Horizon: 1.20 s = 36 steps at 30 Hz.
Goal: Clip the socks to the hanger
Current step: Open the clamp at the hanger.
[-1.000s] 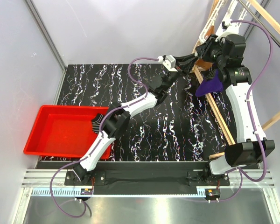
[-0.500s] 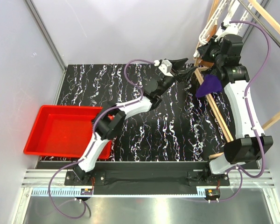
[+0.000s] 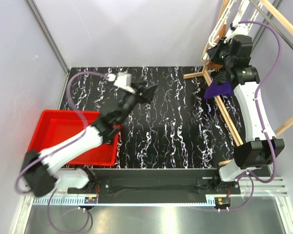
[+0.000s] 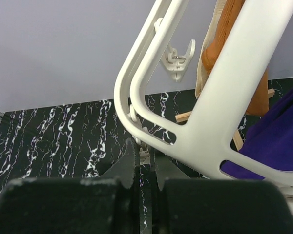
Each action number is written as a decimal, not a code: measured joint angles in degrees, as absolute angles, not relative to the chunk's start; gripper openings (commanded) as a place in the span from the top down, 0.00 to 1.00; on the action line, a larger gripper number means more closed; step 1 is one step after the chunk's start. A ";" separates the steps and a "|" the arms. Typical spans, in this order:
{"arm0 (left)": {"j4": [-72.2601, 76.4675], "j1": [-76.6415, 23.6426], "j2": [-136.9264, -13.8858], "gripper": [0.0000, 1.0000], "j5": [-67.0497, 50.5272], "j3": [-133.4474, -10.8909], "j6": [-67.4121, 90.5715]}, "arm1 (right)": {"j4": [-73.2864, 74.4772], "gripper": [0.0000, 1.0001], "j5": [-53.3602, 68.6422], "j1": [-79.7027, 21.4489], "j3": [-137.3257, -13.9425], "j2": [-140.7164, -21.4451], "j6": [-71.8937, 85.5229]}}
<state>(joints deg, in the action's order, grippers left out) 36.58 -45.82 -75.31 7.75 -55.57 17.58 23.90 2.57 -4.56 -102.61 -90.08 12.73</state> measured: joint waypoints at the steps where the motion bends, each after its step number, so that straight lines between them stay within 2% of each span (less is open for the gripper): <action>1: 31.27 -45.82 -71.09 0.39 9.80 -54.52 18.06 | 23.92 1.00 2.59 -4.56 -102.61 -90.08 12.69; 7: -5.87 -45.63 -54.74 0.27 22.13 -54.43 23.66 | 23.79 1.00 2.70 -4.56 -102.26 -90.08 12.69; 11: -29.50 -43.77 -48.97 0.25 24.91 -57.30 29.87 | 23.81 1.00 2.70 -4.54 -102.00 -90.08 12.69; 13: -38.24 -41.80 -47.05 0.19 24.95 -58.74 32.91 | 23.81 1.00 2.72 -4.51 -102.00 -90.08 12.69; 17: -50.13 -37.19 -44.38 0.18 23.46 -59.13 36.88 | 23.81 1.00 2.90 -4.49 -101.95 -90.08 12.69; 26: -58.17 -25.87 -57.74 0.08 17.72 -60.49 36.12 | 23.75 1.00 4.03 -4.45 -101.84 -90.08 12.88; 32: -53.95 -13.26 -59.99 0.10 11.99 -59.51 36.16 | 23.75 1.00 4.08 -4.45 -101.58 -90.08 12.91; 36: -51.70 -11.44 -66.96 0.16 9.56 -59.53 37.54 | 23.66 1.00 4.36 -4.45 -101.56 -90.08 13.34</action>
<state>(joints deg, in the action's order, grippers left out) -51.70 -11.44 -66.96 9.56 -59.53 37.54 23.66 4.36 -4.45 -101.56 -90.08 13.34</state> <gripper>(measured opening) 0.888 0.052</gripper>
